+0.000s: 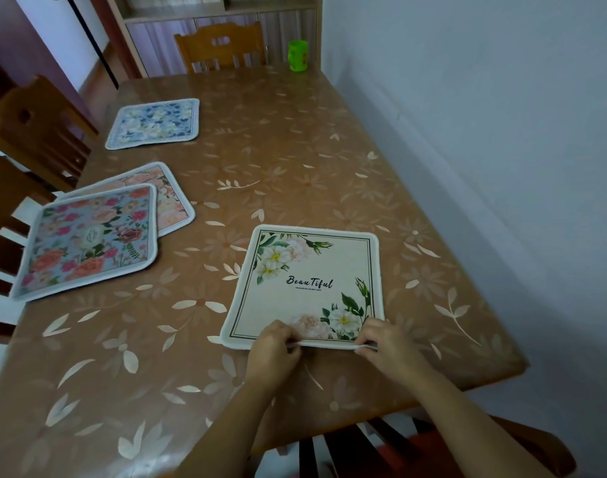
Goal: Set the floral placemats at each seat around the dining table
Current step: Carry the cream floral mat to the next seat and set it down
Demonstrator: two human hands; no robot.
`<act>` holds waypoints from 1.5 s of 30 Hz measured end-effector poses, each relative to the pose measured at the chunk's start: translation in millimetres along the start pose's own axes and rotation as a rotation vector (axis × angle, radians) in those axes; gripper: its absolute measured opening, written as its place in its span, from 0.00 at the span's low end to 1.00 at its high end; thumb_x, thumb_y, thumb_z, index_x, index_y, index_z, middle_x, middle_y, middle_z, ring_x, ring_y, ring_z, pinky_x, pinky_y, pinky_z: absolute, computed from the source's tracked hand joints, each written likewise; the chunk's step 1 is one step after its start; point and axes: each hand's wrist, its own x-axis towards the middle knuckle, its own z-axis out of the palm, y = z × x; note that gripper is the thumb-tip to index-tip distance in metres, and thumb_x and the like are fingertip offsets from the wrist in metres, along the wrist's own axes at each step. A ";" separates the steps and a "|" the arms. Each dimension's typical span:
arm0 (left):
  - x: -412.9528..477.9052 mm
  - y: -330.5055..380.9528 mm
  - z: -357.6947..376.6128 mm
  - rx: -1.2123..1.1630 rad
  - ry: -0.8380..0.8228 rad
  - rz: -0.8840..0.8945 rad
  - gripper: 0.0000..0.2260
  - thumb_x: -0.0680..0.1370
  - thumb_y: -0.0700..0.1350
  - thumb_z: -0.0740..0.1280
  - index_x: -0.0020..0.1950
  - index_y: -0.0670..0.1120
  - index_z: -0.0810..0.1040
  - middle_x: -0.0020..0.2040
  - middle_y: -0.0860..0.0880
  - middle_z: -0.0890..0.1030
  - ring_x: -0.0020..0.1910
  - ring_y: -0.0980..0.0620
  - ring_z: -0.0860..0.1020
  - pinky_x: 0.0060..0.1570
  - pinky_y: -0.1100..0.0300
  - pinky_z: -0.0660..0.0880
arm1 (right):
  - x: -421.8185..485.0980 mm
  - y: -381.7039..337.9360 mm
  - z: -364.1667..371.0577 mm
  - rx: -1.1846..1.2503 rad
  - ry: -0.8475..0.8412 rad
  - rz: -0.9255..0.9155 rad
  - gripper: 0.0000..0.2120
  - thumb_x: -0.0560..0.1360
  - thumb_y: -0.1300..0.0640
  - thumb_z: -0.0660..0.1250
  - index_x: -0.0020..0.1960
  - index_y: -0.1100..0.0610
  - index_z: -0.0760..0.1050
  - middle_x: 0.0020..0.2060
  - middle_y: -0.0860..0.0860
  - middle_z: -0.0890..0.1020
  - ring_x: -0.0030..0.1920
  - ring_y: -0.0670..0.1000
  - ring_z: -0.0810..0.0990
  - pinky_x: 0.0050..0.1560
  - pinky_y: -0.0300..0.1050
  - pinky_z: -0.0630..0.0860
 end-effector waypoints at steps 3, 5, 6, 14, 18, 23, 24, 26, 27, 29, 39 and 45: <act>0.2 -11.7 -5.7 0.013 0.006 -0.039 0.04 0.69 0.37 0.69 0.41 0.43 0.82 0.41 0.46 0.79 0.41 0.49 0.77 0.36 0.63 0.69 | -0.5 4.2 5.7 -0.013 -0.002 -0.008 0.02 0.69 0.60 0.72 0.41 0.57 0.79 0.40 0.47 0.77 0.42 0.47 0.75 0.45 0.46 0.76; 0.6 -13.7 -6.4 0.044 -0.009 -0.012 0.03 0.69 0.37 0.69 0.40 0.44 0.82 0.40 0.46 0.79 0.40 0.49 0.76 0.36 0.62 0.69 | -1.6 8.1 9.6 -0.034 -0.022 -0.024 0.03 0.69 0.59 0.72 0.40 0.57 0.79 0.40 0.48 0.77 0.41 0.47 0.75 0.44 0.47 0.76; 0.1 -13.8 -6.1 0.061 -0.010 0.002 0.03 0.68 0.37 0.69 0.39 0.44 0.82 0.40 0.46 0.79 0.40 0.49 0.76 0.35 0.62 0.68 | -2.4 9.9 11.5 -0.052 -0.037 -0.030 0.03 0.69 0.59 0.72 0.40 0.57 0.79 0.41 0.48 0.77 0.41 0.47 0.75 0.44 0.47 0.76; -17.5 -16.0 6.1 0.194 -0.155 0.067 0.04 0.71 0.43 0.67 0.43 0.44 0.80 0.45 0.45 0.79 0.47 0.47 0.75 0.43 0.57 0.72 | 0.7 21.9 12.7 -0.166 -0.091 -0.033 0.02 0.71 0.59 0.69 0.42 0.58 0.78 0.44 0.50 0.77 0.47 0.49 0.73 0.47 0.43 0.72; -18.7 -19.3 2.5 0.263 -0.271 0.091 0.09 0.73 0.44 0.65 0.51 0.45 0.79 0.52 0.45 0.76 0.54 0.47 0.72 0.50 0.54 0.71 | -1.1 22.1 12.2 -0.216 -0.134 -0.033 0.02 0.71 0.61 0.66 0.41 0.57 0.77 0.43 0.50 0.77 0.47 0.49 0.74 0.45 0.40 0.71; -25.8 -34.6 -13.4 0.274 -0.307 0.105 0.12 0.73 0.44 0.67 0.56 0.46 0.78 0.56 0.46 0.75 0.56 0.48 0.71 0.53 0.53 0.70 | -7.7 25.9 11.4 -0.222 -0.152 -0.012 0.03 0.71 0.61 0.65 0.44 0.56 0.76 0.45 0.49 0.77 0.47 0.49 0.74 0.43 0.38 0.70; -28.3 -39.1 -16.7 0.262 -0.289 0.093 0.11 0.72 0.43 0.67 0.55 0.46 0.78 0.55 0.46 0.75 0.56 0.47 0.71 0.53 0.54 0.70 | -8.8 25.9 11.7 -0.221 -0.153 -0.014 0.04 0.71 0.60 0.65 0.46 0.55 0.76 0.46 0.49 0.76 0.48 0.48 0.73 0.45 0.38 0.70; -35.0 -48.0 -22.1 0.242 -0.245 0.064 0.09 0.72 0.42 0.68 0.52 0.45 0.79 0.53 0.44 0.75 0.54 0.46 0.72 0.51 0.54 0.71 | -10.1 25.8 13.2 -0.214 -0.150 -0.015 0.07 0.71 0.59 0.66 0.49 0.55 0.75 0.47 0.48 0.75 0.50 0.47 0.72 0.48 0.40 0.72; -38.7 -51.8 -24.0 0.234 -0.226 0.053 0.08 0.72 0.41 0.68 0.50 0.44 0.80 0.52 0.44 0.76 0.53 0.46 0.72 0.50 0.54 0.71 | -10.0 25.3 13.6 -0.217 -0.147 -0.013 0.07 0.71 0.59 0.66 0.49 0.55 0.75 0.47 0.48 0.75 0.50 0.48 0.72 0.48 0.40 0.73; -45.7 -57.2 -25.1 0.208 -0.194 0.039 0.07 0.71 0.40 0.68 0.49 0.43 0.80 0.50 0.43 0.77 0.52 0.45 0.73 0.49 0.54 0.71 | -8.5 23.6 13.0 -0.232 -0.154 0.000 0.04 0.72 0.59 0.66 0.46 0.55 0.75 0.47 0.49 0.76 0.50 0.49 0.73 0.48 0.41 0.72; -63.5 -61.4 -17.4 0.137 -0.185 0.030 0.05 0.71 0.40 0.69 0.45 0.45 0.82 0.46 0.45 0.79 0.48 0.48 0.76 0.45 0.62 0.69 | -13.2 25.1 8.6 -0.275 -0.246 0.026 0.03 0.71 0.60 0.65 0.44 0.55 0.76 0.47 0.50 0.76 0.49 0.49 0.73 0.44 0.38 0.69; -67.2 -58.7 -16.4 0.154 -0.187 0.039 0.04 0.72 0.41 0.69 0.46 0.46 0.81 0.47 0.45 0.79 0.48 0.48 0.76 0.44 0.62 0.68 | -23.1 21.8 10.3 -0.333 -0.203 -0.019 0.04 0.72 0.60 0.63 0.47 0.57 0.74 0.49 0.50 0.76 0.52 0.50 0.72 0.51 0.45 0.72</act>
